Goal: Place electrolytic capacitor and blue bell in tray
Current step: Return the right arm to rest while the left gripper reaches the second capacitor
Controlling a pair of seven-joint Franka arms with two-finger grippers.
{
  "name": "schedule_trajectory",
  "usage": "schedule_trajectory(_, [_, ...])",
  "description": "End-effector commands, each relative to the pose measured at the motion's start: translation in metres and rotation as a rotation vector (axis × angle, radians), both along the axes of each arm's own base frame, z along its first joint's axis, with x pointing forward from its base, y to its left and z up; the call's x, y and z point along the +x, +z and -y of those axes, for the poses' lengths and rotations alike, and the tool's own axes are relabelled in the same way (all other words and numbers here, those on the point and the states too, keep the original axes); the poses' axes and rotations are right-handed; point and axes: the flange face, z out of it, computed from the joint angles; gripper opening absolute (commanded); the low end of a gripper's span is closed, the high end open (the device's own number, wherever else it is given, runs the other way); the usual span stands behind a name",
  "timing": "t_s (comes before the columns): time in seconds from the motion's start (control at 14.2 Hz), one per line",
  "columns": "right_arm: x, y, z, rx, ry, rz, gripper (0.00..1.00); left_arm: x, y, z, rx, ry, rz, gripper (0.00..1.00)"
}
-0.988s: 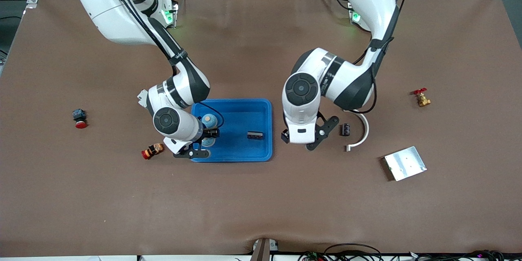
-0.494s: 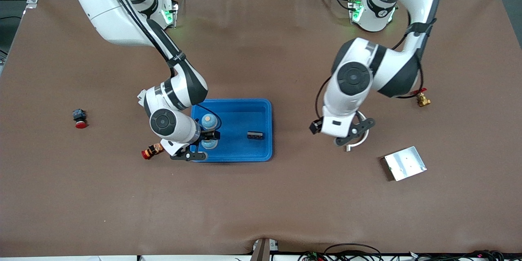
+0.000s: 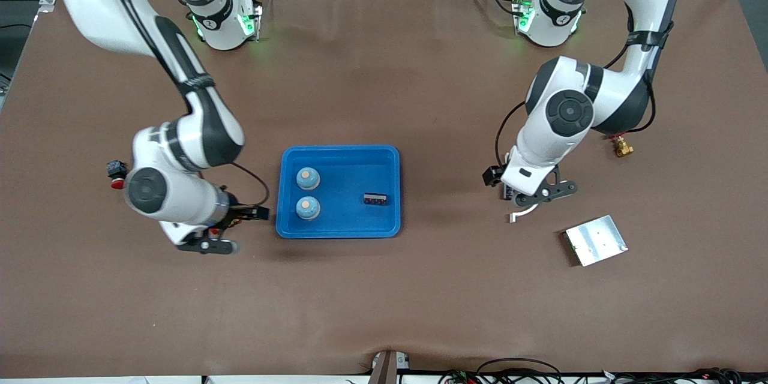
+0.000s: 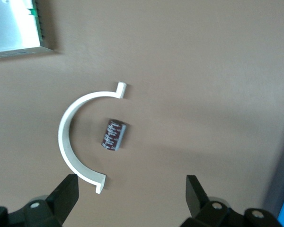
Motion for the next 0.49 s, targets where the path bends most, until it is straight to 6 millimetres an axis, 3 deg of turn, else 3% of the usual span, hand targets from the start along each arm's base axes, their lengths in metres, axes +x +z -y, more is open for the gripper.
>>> schedule_trajectory(0.0, [-0.011,0.055,0.028,0.000,-0.032,0.012,1.00,-0.011,-0.004,0.019,0.002,-0.099,0.000,1.00])
schedule_trajectory(0.21, [-0.022,0.108,0.051,-0.012,-0.062,0.034,1.00,-0.012,-0.012,0.012,0.025,-0.162,0.007,1.00])
schedule_trajectory(0.42, [-0.035,0.163,0.076,-0.019,-0.082,0.054,1.00,-0.034,-0.037,-0.002,-0.014,-0.234,0.090,1.00])
